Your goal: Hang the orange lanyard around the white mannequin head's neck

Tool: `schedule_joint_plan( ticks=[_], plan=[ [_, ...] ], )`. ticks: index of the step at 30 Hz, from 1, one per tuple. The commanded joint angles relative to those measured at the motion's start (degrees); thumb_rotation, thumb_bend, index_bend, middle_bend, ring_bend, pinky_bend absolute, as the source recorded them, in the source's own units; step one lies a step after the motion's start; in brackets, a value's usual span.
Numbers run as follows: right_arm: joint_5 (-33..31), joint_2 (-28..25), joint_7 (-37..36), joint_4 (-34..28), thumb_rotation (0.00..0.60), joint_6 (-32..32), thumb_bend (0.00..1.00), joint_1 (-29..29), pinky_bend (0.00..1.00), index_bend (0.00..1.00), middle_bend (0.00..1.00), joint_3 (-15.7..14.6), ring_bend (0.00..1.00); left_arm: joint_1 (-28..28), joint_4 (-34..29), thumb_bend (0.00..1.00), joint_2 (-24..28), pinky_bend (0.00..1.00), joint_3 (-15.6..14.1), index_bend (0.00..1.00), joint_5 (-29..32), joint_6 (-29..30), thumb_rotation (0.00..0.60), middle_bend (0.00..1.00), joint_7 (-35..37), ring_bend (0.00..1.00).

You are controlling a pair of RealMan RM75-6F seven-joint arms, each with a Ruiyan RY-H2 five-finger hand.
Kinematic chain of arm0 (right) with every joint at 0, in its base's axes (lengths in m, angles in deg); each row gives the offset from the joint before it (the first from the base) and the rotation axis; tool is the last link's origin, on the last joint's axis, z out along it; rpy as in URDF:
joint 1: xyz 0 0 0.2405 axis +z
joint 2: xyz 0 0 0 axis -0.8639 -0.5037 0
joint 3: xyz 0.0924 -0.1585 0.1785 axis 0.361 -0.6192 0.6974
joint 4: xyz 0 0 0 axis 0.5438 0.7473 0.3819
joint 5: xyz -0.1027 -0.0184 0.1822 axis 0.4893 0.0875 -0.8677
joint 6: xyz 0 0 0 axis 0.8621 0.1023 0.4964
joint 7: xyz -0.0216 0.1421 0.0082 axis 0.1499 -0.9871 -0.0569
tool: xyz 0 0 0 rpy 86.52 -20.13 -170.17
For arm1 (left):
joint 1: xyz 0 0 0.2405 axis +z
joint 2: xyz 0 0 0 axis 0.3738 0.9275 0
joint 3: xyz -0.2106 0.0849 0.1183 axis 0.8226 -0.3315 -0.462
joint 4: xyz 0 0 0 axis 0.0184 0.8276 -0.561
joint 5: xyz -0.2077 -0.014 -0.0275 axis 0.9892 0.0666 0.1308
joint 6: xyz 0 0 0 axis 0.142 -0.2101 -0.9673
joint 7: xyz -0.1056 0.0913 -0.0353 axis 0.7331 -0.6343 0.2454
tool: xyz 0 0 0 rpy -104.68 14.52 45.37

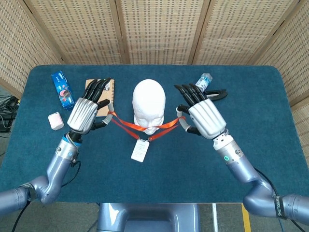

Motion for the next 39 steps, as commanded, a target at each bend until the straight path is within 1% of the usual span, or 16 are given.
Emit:
schedule_joint_plan(
  ticks=[1, 3, 12, 21, 23, 24, 25, 26, 27, 28, 29, 30, 31, 32, 35, 39],
  plan=[
    [-11.7, 0.1, -0.8, -0.9, 0.6, -2.7, 0.66, 3.0, 0.0, 0.71, 0.1, 5.9, 0.0, -2.2, -3.0, 0.45, 1.3, 0.0, 4.5, 0.76, 9.1, -4.0, 0.6, 0.0, -4.9, 0.0],
    [-15.5, 0.6, -2.1, 0.0, 0.6, -3.4, 0.66, 3.7, 0.0, 0.71, 0.1, 7.4, 0.0, -3.3, -2.9, 0.45, 1.2, 0.0, 5.9, 0.76, 12.2, -5.3, 0.6, 0.0, -5.8, 0.0],
    [-26.3, 2.3, -4.6, 5.0, 0.6, -7.0, 0.66, 6.6, 0.0, 0.71, 0.11, 10.2, 0.0, -7.9, 0.3, 0.45, 0.8, 0.0, 9.6, 0.76, 24.3, -9.7, 0.6, 0.0, -10.7, 0.0],
    [-35.8, 6.7, -1.4, 15.2, 0.6, -10.8, 0.66, 12.0, 0.0, 0.71, 0.11, 10.0, 0.0, -14.5, 8.1, 0.45, -1.7, 0.0, 11.8, 0.74, 38.4, -15.8, 0.6, 0.0, -14.8, 0.0],
    [-37.7, 7.7, -1.1, 17.9, 0.6, -11.7, 0.66, 13.1, 0.0, 0.71, 0.11, 10.1, 0.0, -15.6, 10.3, 0.45, -2.3, 0.0, 11.7, 0.72, 39.5, -16.7, 0.6, 0.0, -15.0, 0.0],
    [-39.2, 8.8, -0.8, 20.7, 0.6, -12.7, 0.66, 14.0, 0.0, 0.71, 0.11, 9.9, 0.0, -16.4, 12.5, 0.45, -3.1, 0.0, 11.8, 0.69, 41.0, -17.8, 0.6, 0.0, -14.9, 0.0],
    [-39.8, 9.4, -0.7, 22.1, 0.6, -13.2, 0.66, 14.6, 0.0, 0.71, 0.11, 9.9, 0.0, -16.9, 13.8, 0.45, -3.6, 0.0, 11.8, 0.59, 41.6, -18.2, 0.6, 0.0, -14.6, 0.0],
    [-40.1, 10.0, -0.7, 23.3, 0.6, -13.5, 0.65, 14.9, 0.0, 0.68, 0.1, 9.8, 0.0, -17.2, 14.8, 0.45, -4.0, 0.0, 11.9, 0.39, 42.0, -18.6, 0.6, 0.0, -14.2, 0.0],
    [-40.1, 10.5, -0.8, 24.3, 0.6, -13.6, 0.62, 15.1, 0.0, 0.63, 0.1, 9.7, 0.0, -17.4, 15.5, 0.44, -4.3, 0.0, 11.9, 0.26, 42.2, -19.1, 0.6, 0.0, -13.6, 0.0],
    [-39.7, 11.0, -1.2, 25.2, 0.6, -13.6, 0.53, 15.2, 0.0, 0.48, 0.07, 9.7, 0.0, -17.4, 16.0, 0.39, -4.4, 0.0, 12.0, 0.09, 42.3, -19.7, 0.6, 0.0, -12.6, 0.0],
    [-39.3, 11.3, -1.5, 26.0, 0.6, -13.7, 0.4, 15.2, 0.0, 0.31, 0.03, 9.5, 0.0, -17.4, 16.4, 0.29, -4.4, 0.0, 12.3, 0.0, 42.1, -20.1, 0.6, 0.0, -11.3, 0.0],
    [-39.0, 11.6, -1.6, 26.7, 0.6, -13.8, 0.3, 15.2, 0.0, 0.2, 0.02, 9.3, 0.0, -17.2, 16.8, 0.2, -4.5, 0.0, 12.5, 0.0, 41.6, -20.2, 0.6, 0.0, -10.1, 0.0],
    [-38.8, 11.7, -1.6, 27.1, 0.6, -13.8, 0.17, 15.3, 0.0, 0.1, 0.0, 9.2, 0.0, -17.1, 17.1, 0.08, -4.6, 0.0, 12.6, 0.0, 41.0, -20.1, 0.6, 0.0, -9.4, 0.0],
    [-38.5, 11.9, -1.6, 27.5, 0.6, -13.7, 0.1, 15.3, 0.0, 0.06, 0.0, 9.1, 0.0, -17.0, 17.4, 0.02, -4.6, 0.0, 12.6, 0.0, 40.4, -19.9, 0.6, 0.0, -8.8, 0.0],
    [-37.0, 12.3, -1.9, 28.7, 0.6, -13.1, 0.03, 15.1, 0.0, 0.03, 0.0, 8.8, 0.0, -16.7, 18.5, 0.0, -4.8, 0.0, 12.3, 0.0, 38.0, -18.9, 0.6, 0.0, -7.0, 0.0],
    [-36.1, 12.3, -2.2, 28.9, 0.6, -12.3, 0.02, 14.6, 0.0, 0.02, 0.0, 8.7, 0.0, -16.0, 18.8, 0.0, -4.3, 0.0, 12.1, 0.0, 35.8, -18.2, 0.6, 0.0, -4.8, 0.0]
  ],
)
